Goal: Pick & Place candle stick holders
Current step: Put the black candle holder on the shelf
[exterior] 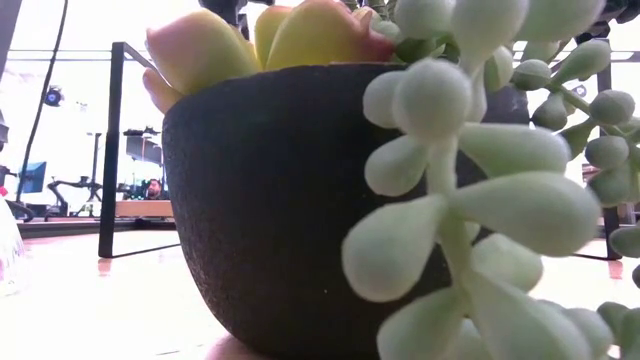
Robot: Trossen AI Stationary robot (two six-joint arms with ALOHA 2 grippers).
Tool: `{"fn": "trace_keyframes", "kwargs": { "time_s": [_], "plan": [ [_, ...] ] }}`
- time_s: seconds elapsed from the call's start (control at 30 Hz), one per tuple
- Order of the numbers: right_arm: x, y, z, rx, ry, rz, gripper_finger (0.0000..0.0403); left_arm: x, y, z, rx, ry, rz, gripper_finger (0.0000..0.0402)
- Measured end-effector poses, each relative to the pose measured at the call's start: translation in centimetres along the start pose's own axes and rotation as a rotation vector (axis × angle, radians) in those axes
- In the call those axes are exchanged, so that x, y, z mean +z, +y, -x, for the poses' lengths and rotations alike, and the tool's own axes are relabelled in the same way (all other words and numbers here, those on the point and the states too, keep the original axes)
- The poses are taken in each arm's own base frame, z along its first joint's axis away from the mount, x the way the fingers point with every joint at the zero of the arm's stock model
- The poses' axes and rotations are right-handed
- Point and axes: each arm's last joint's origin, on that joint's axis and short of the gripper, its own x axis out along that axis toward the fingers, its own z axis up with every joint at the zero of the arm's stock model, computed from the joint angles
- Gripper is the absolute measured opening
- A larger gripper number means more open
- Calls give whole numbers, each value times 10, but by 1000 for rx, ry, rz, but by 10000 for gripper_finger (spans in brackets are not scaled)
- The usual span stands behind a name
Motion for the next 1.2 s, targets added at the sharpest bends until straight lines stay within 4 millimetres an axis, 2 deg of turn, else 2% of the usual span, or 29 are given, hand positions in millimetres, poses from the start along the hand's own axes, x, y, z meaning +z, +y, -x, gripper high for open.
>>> {"fn": "trace_keyframes", "kwargs": {
  "time_s": [0.33,0.57,1.2],
  "plan": [
    [0,0,0,0,0,0,8,-11,0,-4,23,33,26,23],
    [0,0,0,0,0,0,8,-15,1,-14,9,75,28,23],
    [0,0,0,0,0,0,8,-6,5,-31,-24,126,-54,23]
  ]
}}
